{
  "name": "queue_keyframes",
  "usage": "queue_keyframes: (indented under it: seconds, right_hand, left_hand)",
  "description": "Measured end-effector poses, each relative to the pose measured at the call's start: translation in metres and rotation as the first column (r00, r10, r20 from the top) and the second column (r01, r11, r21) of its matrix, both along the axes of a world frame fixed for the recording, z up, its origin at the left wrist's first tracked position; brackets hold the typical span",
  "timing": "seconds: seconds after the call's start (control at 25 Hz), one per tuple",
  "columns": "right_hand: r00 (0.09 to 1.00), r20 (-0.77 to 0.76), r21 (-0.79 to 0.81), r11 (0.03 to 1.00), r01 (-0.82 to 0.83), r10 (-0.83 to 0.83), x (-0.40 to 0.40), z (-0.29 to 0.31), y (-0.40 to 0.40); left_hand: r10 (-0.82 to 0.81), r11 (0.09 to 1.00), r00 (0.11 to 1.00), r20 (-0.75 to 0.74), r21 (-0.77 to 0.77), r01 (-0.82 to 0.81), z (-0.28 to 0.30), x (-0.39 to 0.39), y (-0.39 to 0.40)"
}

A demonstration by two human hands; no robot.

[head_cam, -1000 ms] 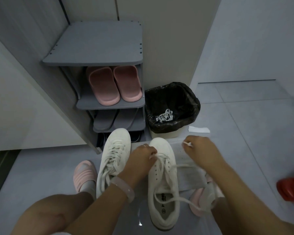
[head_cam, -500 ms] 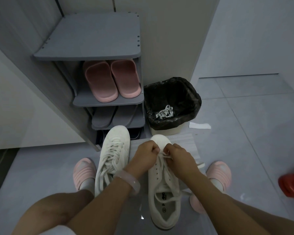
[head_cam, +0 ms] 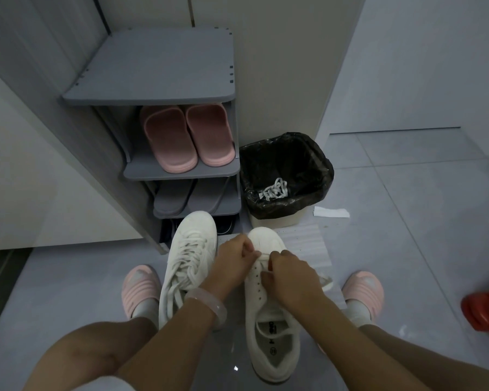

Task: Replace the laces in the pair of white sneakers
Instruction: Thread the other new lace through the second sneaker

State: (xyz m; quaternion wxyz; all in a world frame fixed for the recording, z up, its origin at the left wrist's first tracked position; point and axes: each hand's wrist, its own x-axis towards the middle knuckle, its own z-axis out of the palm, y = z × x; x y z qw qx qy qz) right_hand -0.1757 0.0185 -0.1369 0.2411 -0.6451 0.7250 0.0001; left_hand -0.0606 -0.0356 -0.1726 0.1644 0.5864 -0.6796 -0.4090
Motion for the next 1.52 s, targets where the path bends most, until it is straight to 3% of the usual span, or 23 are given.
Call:
queue_keyframes:
  seconds: [0.08, 0.24, 0.28, 0.36, 0.48, 0.6, 0.68, 0.84, 0.92, 1.0, 1.12, 1.24, 1.36, 1.4, 1.52]
  right_hand:
    - [1.000, -0.008, 0.026, 1.000, 0.007, -0.007, 0.007, 0.000, 0.002]
    - [0.996, 0.015, 0.110, 0.990, 0.087, -0.089, 0.004, -0.006, -0.008]
    - [0.996, -0.003, 0.119, 0.989, 0.087, -0.087, 0.005, -0.008, -0.008]
    - [0.996, -0.044, 0.101, 0.992, 0.077, -0.073, 0.009, -0.009, -0.007]
    - [0.996, -0.064, 0.038, 0.997, 0.071, -0.069, 0.013, -0.010, -0.003]
    - [0.991, 0.002, 0.049, 0.989, 0.137, -0.137, 0.013, -0.018, -0.009]
    - [0.975, 0.095, 0.070, 0.979, 0.193, -0.199, 0.009, -0.022, -0.013]
    - [0.955, 0.230, 0.056, 0.982, 0.181, -0.189, -0.002, -0.026, -0.012]
    - [0.937, 0.282, 0.077, 0.978, 0.192, -0.206, -0.006, -0.026, -0.012]
    - [0.885, 0.389, 0.138, 0.966, 0.219, -0.256, -0.010, -0.023, -0.012]
    - [0.656, 0.623, 0.316, 0.904, 0.287, -0.426, -0.018, -0.015, -0.008]
    - [0.498, 0.697, 0.442, 0.856, 0.267, -0.516, -0.025, -0.011, -0.005]
    - [0.310, 0.737, 0.556, 0.799, 0.229, -0.601, -0.028, -0.009, -0.005]
    - [0.276, 0.745, 0.570, 0.794, 0.211, -0.608, -0.029, -0.008, -0.004]
    - [0.383, 0.755, 0.492, 0.846, 0.205, -0.533, -0.027, -0.007, -0.001]
  left_hand:
    - [0.022, 0.999, 1.000, -0.017, 0.036, -0.022, 0.002, 0.006, 0.004]
    - [-0.189, 0.968, 0.952, 0.241, -0.118, 0.222, 0.005, 0.007, 0.004]
    - [-0.186, 0.966, 0.952, 0.242, -0.132, 0.222, 0.005, 0.006, 0.005]
    - [-0.098, 0.988, 0.990, 0.098, -0.106, 0.108, 0.004, 0.006, 0.004]
    - [0.054, 0.983, 0.982, -0.183, 0.182, -0.020, 0.008, 0.006, 0.000]
    - [0.078, 0.925, 0.969, -0.236, 0.379, 0.018, 0.009, 0.009, -0.003]
    - [0.037, 0.939, 0.983, -0.181, 0.343, 0.028, 0.007, 0.007, -0.003]
    - [0.070, 0.991, 0.997, -0.036, 0.120, -0.065, 0.004, 0.005, 0.005]
    - [0.041, 0.983, 0.999, -0.008, 0.182, -0.039, 0.005, 0.007, 0.012]
    - [-0.077, 0.958, 0.996, 0.053, 0.281, 0.059, 0.009, 0.010, 0.019]
    - [-0.214, 0.940, 0.967, 0.138, 0.299, 0.165, 0.010, 0.011, 0.026]
    - [-0.180, 0.937, 0.980, 0.089, 0.317, 0.144, 0.013, 0.007, 0.026]
    - [-0.193, 0.944, 0.971, 0.141, 0.297, 0.144, 0.013, 0.010, 0.028]
    - [-0.219, 0.947, 0.956, 0.194, 0.278, 0.160, 0.009, 0.012, 0.030]
    - [-0.223, 0.959, 0.930, 0.293, 0.236, 0.156, 0.003, 0.016, 0.038]
